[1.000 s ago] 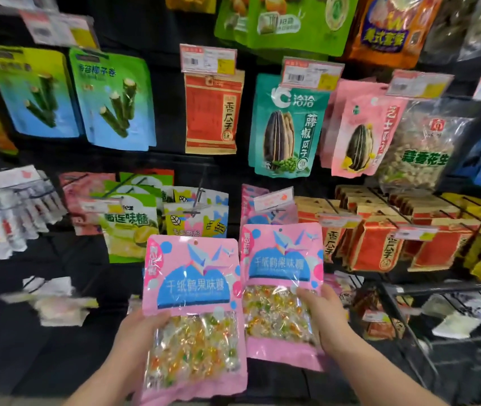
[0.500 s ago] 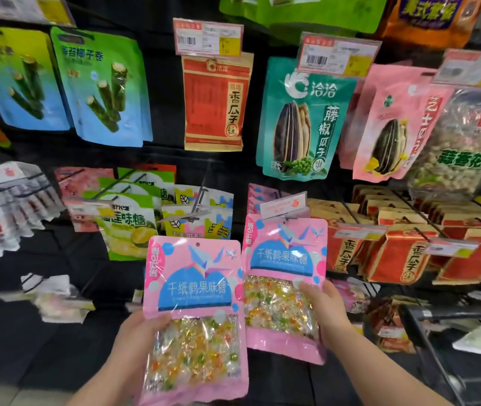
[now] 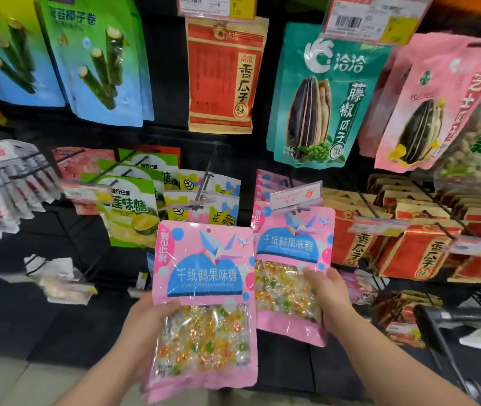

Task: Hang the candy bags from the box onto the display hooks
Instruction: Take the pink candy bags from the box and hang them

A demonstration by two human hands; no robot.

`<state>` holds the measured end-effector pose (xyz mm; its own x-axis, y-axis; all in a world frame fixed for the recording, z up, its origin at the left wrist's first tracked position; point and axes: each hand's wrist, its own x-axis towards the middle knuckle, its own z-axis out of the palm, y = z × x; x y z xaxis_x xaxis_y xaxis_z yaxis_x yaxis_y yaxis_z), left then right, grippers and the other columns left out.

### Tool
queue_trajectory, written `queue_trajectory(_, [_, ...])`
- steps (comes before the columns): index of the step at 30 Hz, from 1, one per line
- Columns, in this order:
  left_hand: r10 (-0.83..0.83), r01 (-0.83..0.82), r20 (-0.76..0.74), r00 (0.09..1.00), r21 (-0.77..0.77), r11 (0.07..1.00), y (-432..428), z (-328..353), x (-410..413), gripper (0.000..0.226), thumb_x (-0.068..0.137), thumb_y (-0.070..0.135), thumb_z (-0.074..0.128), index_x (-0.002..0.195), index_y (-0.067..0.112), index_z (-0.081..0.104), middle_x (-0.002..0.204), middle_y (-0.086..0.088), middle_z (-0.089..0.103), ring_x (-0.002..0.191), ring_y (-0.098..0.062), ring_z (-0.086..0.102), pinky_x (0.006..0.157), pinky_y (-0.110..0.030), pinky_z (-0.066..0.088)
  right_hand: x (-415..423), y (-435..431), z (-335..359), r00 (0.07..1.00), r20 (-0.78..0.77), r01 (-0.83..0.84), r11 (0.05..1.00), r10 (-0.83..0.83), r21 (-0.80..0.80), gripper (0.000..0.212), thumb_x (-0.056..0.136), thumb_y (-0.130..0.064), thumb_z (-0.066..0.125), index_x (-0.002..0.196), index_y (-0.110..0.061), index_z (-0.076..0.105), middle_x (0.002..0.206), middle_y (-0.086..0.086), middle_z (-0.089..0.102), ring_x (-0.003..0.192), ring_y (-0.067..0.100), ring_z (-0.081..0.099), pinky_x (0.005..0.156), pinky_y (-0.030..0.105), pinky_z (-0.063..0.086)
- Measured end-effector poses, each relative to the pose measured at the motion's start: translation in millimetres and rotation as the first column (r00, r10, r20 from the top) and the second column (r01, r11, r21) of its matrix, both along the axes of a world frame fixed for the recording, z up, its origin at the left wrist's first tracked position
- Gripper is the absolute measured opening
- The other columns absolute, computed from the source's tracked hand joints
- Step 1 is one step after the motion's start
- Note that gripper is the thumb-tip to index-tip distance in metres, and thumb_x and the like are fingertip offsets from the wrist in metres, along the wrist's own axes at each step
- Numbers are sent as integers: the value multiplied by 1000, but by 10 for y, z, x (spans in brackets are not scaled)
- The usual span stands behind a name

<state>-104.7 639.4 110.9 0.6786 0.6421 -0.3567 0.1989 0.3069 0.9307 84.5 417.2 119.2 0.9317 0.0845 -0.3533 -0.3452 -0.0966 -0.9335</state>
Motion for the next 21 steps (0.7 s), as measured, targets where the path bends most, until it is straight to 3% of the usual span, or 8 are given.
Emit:
queue_trajectory(2, [-9,9,-13,1000,-20,1000,22,-22,26,24,85,-2,59,103,11,69,99,-14,74,100,-36,64,96,-48,45,121,64,-27,1000,-1,11,1000,-11,-10,46,88,-18,64,129,-6,47,120,14,61,107,34,61,90,50,51])
queue_trajectory(5, [-22,21,-37,999,-43,999,44,-61,79,24,85,-1,60,103,11,70,100,-16,75,103,-41,65,101,-59,42,322,140,-38,1000,-2,3,1000,-3,-9,28,91,-12,60,115,-2,49,94,8,61,77,19,59,57,31,46])
queue_trajectory(7, [-28,26,-38,999,-47,999,28,-56,112,24,85,-3,59,103,9,70,98,-15,75,102,-40,66,100,-59,43,430,185,-3,999,26,19,1000,-19,-9,21,92,-9,58,110,-4,48,89,7,57,68,14,52,52,27,36])
queue_trajectory(9, [-42,40,-42,998,-63,997,15,-64,164,26,86,-4,57,106,7,68,98,-16,75,100,-41,67,98,-58,46,609,233,-55,999,36,11,1000,-10,-22,29,92,-11,59,116,-2,47,104,13,58,76,19,55,58,27,40])
queue_trajectory(12, [-70,65,-55,996,-85,994,0,-86,236,25,88,-5,54,107,5,66,95,-18,75,92,-40,69,86,-51,53,804,306,-177,1000,21,2,999,-2,-43,59,91,-18,62,140,-1,35,132,18,51,116,34,52,89,39,44])
queue_trajectory(15, [-100,94,-57,993,-99,991,-36,-90,286,23,89,-5,52,106,5,64,91,-17,75,79,-33,73,67,-38,55,893,310,-303,998,42,-33,985,41,-167,49,89,-19,65,128,2,44,110,16,58,99,27,53,83,38,44])
queue_trajectory(18, [-138,133,-51,989,-100,986,-83,-114,350,26,88,-7,52,109,2,64,92,-16,76,78,-29,74,65,-35,54,850,243,-361,994,106,2,935,38,-354,48,85,-22,69,121,2,49,119,20,59,101,30,57,80,31,42])
queue_trajectory(21, [-164,160,-39,986,-96,982,-169,-137,439,28,86,-10,52,107,1,66,89,-11,77,76,-21,74,62,-27,55,738,119,-398,984,173,34,890,51,-454,46,83,-28,71,117,-3,53,117,19,61,103,35,59,83,40,48])
